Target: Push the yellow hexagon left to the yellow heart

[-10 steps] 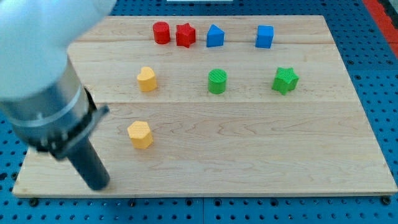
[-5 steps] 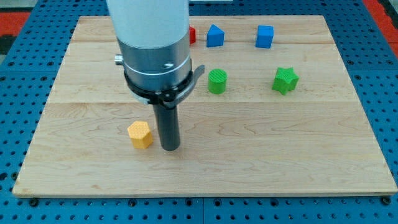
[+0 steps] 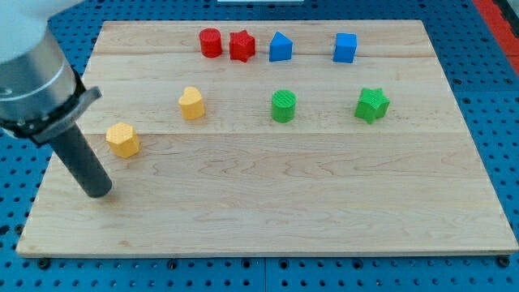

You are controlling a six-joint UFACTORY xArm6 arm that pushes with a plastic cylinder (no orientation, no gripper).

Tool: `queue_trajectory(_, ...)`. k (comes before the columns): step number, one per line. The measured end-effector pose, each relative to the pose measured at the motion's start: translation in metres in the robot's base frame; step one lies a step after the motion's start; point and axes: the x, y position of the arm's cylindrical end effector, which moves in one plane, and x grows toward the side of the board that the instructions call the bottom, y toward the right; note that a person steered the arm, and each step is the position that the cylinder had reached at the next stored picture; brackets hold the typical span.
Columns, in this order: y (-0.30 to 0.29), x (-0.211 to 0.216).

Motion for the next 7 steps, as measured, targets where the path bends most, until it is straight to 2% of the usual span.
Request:
queue_trajectory(2,0.019,-0.079)
queue_trajectory(3,0.024,-0.099)
queue_trajectory(4,0.067,-0.085)
queue_trajectory(6,0.032,-0.114)
queue_trajectory(7,0.028,-0.107)
